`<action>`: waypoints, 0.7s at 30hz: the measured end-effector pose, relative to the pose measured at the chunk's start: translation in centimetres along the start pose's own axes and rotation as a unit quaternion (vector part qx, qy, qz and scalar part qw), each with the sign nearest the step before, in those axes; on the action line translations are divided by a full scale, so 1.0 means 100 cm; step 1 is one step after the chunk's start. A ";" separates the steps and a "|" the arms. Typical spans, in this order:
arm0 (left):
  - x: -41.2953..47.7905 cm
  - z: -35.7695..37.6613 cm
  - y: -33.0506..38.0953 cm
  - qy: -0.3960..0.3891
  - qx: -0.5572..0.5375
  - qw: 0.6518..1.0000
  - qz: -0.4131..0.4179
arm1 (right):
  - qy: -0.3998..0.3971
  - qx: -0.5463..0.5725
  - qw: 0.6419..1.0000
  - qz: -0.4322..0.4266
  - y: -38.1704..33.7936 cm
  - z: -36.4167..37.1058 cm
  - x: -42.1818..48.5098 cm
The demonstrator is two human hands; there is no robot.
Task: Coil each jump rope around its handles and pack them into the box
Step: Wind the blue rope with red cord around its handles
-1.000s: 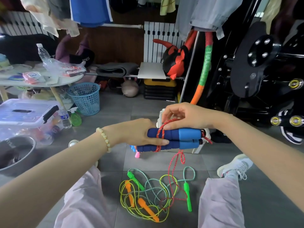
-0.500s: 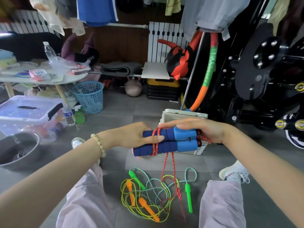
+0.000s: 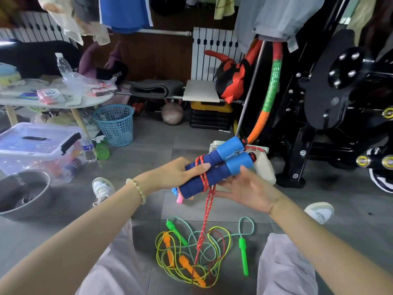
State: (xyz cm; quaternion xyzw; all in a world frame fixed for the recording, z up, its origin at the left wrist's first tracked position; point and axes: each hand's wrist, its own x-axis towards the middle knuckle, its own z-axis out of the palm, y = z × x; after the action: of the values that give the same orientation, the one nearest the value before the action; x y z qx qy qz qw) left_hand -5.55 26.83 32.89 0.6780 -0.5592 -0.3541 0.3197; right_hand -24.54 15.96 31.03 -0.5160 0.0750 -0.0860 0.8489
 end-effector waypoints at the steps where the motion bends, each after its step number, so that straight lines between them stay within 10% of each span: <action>1: 0.003 0.004 0.001 0.001 0.010 1.000 -0.007 | 0.031 -0.011 0.999 -0.008 0.005 0.003 0.003; 12: 0.011 0.018 -0.016 0.053 -0.066 0.996 -0.008 | 0.204 -0.299 0.932 -0.007 0.021 0.030 0.012; 21: 0.005 0.036 -0.030 0.090 -0.152 0.984 -0.020 | 0.232 -0.257 0.938 0.015 0.043 0.026 0.015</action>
State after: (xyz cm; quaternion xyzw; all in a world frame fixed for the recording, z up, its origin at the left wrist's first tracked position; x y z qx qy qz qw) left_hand -6.89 26.67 28.35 0.6619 -0.4542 -0.3791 0.4604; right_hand -22.24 19.85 28.30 -0.6808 0.2978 -0.1682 0.6477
